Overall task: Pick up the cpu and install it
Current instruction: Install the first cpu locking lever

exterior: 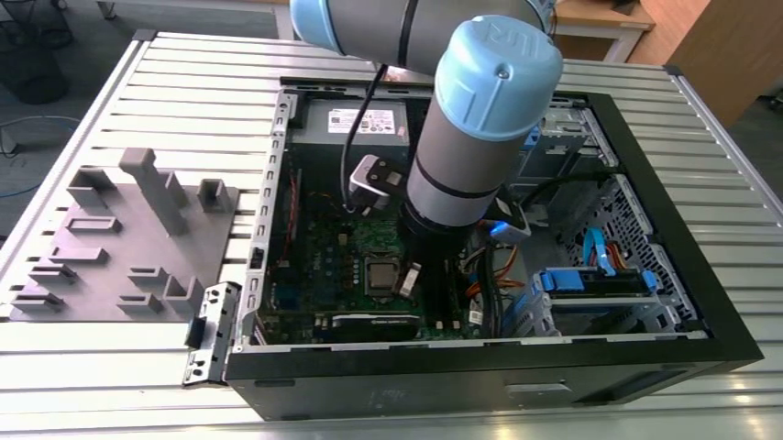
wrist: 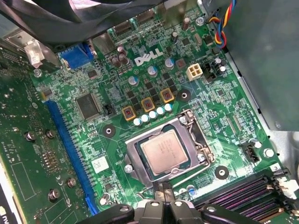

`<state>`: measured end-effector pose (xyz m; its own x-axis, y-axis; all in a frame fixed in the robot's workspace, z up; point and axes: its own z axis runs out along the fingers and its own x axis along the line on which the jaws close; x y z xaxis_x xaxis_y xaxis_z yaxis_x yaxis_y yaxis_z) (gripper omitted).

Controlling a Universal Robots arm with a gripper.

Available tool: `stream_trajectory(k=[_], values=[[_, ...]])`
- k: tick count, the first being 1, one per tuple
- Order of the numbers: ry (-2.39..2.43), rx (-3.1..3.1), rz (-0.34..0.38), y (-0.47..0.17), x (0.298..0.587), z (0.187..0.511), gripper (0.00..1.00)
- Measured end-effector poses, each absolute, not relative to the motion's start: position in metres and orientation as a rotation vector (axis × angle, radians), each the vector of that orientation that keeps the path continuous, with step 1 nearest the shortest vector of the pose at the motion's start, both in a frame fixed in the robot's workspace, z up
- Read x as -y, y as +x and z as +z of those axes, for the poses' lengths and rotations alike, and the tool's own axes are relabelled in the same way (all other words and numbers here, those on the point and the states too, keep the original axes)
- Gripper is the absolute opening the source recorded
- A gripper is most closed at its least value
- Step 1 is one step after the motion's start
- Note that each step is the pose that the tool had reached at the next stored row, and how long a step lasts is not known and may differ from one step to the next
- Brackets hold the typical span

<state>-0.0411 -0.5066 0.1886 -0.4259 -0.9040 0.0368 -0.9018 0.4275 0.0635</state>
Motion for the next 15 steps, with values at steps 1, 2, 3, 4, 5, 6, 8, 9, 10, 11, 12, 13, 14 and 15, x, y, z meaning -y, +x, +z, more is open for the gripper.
stream_trajectory(k=[1, 2, 3, 4, 5, 6, 8, 9, 10, 11, 12, 13, 14, 15], values=[[1.646, 2.598, -0.052, -0.041, 0.507, 0.189, 0.11], [1.646, 2.599, -0.052, -0.041, 0.507, 0.189, 0.11], [1.646, 2.599, -0.053, -0.041, 0.506, 0.19, 0.11], [1.647, 2.599, -0.053, -0.041, 0.506, 0.191, 0.11], [1.647, 2.599, -0.053, -0.041, 0.506, 0.193, 0.11], [1.646, 2.599, -0.053, -0.041, 0.506, 0.194, 0.11], [1.646, 2.599, -0.053, -0.041, 0.506, 0.197, 0.11], [1.646, 2.599, -0.053, -0.041, 0.506, 0.199, 0.11], [1.646, 2.599, -0.052, -0.041, 0.506, 0.2, 0.11], [1.646, 2.599, -0.052, -0.041, 0.505, 0.201, 0.11], [1.646, 2.599, -0.052, -0.041, 0.505, 0.201, 0.11], [1.646, 2.599, -0.052, -0.042, 0.505, 0.201, 0.11], [1.647, 2.599, -0.051, -0.042, 0.504, 0.201, 0.11], [1.647, 2.6, -0.051, -0.043, 0.504, 0.201, 0.11]])
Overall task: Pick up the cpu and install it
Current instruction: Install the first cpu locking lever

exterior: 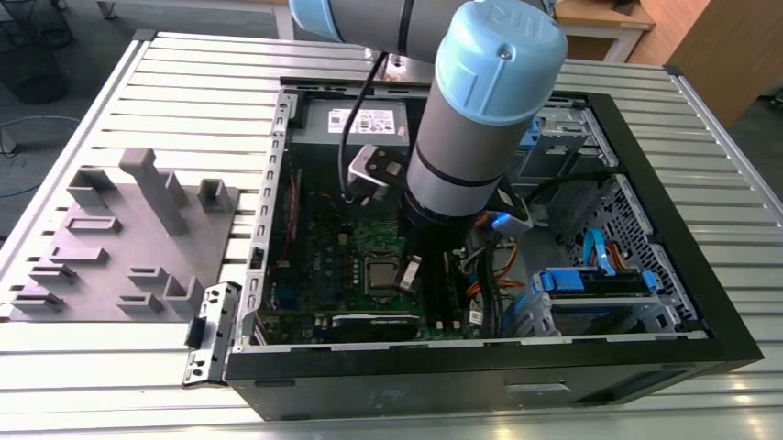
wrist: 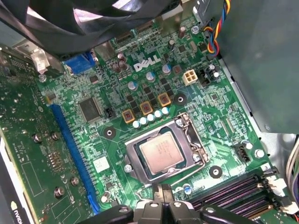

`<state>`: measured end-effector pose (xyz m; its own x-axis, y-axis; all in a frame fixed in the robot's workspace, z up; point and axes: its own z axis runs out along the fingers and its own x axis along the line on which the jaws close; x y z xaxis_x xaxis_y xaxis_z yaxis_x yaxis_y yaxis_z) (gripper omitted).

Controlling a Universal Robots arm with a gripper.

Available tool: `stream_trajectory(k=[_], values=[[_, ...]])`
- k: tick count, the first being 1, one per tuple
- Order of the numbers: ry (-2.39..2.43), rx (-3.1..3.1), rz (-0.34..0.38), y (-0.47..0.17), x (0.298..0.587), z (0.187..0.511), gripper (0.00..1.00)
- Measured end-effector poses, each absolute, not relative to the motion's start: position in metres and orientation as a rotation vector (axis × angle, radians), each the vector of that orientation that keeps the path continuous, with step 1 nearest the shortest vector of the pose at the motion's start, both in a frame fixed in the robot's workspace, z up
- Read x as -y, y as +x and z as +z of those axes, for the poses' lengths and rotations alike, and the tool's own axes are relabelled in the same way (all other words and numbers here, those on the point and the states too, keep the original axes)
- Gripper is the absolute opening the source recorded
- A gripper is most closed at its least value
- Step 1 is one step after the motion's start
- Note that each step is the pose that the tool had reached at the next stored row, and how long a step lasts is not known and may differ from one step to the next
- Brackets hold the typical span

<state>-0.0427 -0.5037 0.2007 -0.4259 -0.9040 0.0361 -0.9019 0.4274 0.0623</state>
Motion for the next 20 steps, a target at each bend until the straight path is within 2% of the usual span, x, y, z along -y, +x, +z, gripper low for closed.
stream_trajectory(k=[20], values=[[1.647, 2.611, -0.033, -0.054, 0.503, 0.201, 0.11]])
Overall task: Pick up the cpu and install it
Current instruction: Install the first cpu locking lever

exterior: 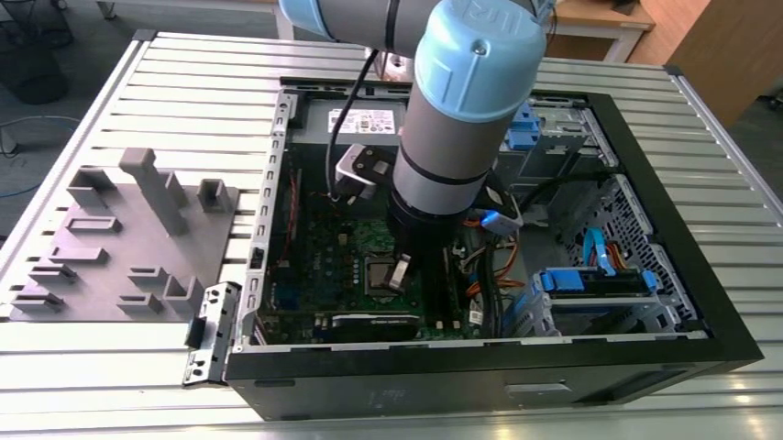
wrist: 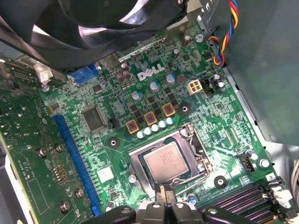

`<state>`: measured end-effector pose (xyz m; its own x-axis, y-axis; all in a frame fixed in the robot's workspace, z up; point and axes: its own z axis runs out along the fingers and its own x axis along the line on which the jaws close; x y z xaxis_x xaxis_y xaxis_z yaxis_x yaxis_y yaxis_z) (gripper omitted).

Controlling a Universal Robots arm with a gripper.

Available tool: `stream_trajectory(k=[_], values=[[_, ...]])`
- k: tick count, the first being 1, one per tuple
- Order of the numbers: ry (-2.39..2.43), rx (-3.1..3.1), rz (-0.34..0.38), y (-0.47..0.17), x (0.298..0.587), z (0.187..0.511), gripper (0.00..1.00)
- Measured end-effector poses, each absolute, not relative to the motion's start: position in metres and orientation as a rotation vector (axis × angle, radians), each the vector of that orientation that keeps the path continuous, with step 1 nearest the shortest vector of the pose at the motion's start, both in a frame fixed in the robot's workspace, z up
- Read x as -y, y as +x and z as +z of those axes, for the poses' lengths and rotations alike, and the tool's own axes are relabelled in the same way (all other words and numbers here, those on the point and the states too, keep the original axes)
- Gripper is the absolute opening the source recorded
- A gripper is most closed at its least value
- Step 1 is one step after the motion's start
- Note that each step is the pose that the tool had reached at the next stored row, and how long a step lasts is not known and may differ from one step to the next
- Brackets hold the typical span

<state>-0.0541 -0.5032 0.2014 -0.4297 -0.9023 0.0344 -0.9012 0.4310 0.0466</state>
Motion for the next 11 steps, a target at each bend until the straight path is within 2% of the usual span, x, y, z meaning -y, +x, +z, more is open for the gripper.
stream_trajectory(k=[11], values=[[1.635, 2.611, -0.015, -0.0531, 0.5068, 0.2007, 0.11]])
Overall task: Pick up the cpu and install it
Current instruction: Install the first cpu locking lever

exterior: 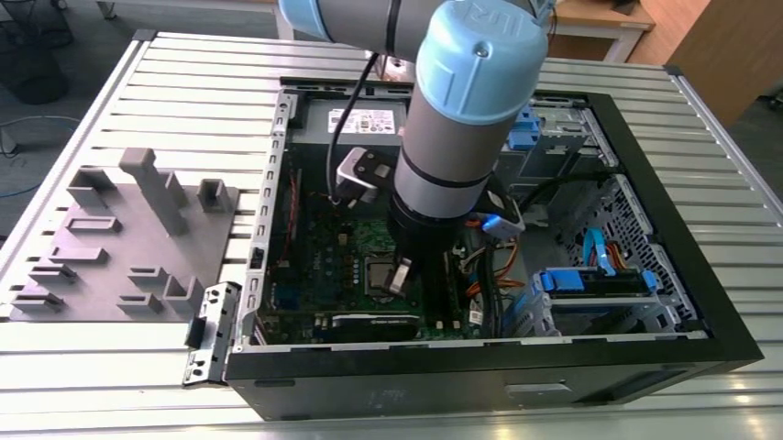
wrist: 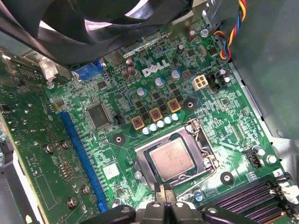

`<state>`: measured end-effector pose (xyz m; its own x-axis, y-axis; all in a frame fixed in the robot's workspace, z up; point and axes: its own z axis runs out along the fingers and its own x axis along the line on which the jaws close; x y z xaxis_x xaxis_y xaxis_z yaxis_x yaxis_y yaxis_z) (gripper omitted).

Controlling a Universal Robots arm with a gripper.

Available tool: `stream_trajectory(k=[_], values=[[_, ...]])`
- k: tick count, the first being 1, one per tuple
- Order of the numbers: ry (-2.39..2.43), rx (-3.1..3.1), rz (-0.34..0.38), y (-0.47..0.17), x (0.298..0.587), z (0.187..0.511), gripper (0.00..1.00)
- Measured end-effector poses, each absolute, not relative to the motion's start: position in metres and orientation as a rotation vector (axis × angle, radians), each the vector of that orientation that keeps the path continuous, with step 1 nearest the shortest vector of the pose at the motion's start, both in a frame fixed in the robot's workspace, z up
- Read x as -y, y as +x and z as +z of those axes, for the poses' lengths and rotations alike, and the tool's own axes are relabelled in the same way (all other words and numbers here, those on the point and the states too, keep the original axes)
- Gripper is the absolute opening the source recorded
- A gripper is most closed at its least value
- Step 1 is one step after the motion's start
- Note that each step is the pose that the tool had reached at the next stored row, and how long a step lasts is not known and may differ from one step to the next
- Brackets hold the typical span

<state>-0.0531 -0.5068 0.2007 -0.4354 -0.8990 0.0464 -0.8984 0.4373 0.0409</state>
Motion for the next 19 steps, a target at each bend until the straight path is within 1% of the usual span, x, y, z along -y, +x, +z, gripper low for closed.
stream_trajectory(k=[11, 19], values=[[1.632, 2.612, -0.015, -0.0493, 0.5089, 0.1996, 0.11], [1.63, 2.614, -0.015, -0.049, 0.5107, 0.1932, 0.11]])
